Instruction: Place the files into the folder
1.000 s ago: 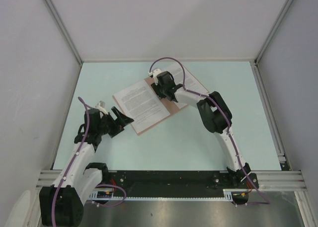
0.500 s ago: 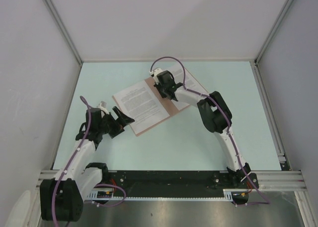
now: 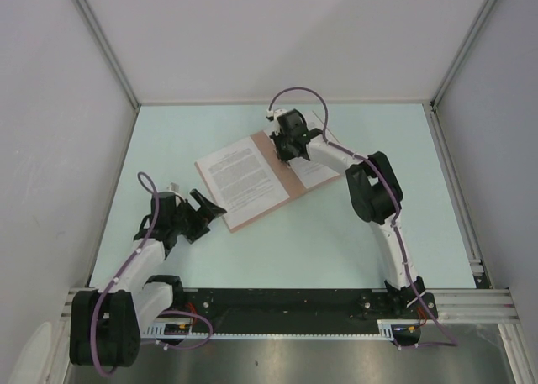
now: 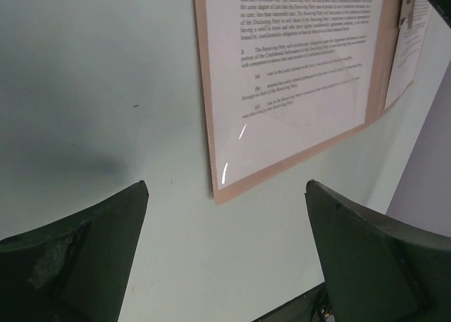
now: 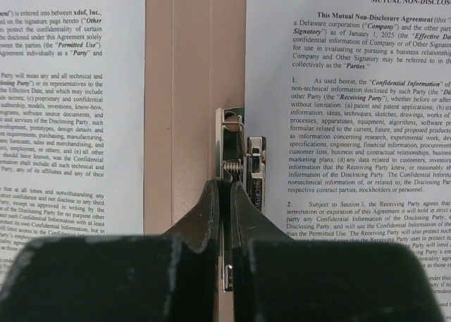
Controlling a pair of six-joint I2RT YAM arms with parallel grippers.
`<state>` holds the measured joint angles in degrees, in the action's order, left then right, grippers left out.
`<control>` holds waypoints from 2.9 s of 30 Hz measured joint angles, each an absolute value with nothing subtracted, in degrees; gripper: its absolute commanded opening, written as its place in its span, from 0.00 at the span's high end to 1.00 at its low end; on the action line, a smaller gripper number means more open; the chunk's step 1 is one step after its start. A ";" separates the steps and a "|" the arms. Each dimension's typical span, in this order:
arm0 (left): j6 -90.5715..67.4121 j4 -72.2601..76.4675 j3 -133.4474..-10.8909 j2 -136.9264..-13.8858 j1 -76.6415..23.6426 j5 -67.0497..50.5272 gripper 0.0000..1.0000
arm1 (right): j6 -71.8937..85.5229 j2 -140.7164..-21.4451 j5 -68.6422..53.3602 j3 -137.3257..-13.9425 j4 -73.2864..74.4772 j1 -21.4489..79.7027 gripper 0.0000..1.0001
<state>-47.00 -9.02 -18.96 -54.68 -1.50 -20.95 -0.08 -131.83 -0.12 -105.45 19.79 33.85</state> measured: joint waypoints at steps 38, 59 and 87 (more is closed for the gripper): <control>-56.29 12.23 -12.25 -54.30 -7.25 -21.04 0.86 | 8.23 -127.57 -6.52 -99.00 17.19 33.36 1.00; -55.48 -5.02 -21.23 -53.06 -8.32 -19.66 1.00 | -2.02 -95.92 9.08 -65.04 4.32 48.56 0.05; -57.21 -27.42 -31.81 -50.24 -8.40 -18.85 1.00 | -28.91 -107.33 33.39 -47.77 -46.17 76.77 0.79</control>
<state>-57.21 -27.42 -31.81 -50.24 -8.40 -18.85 -28.91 -107.33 33.39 -47.77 -46.17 76.77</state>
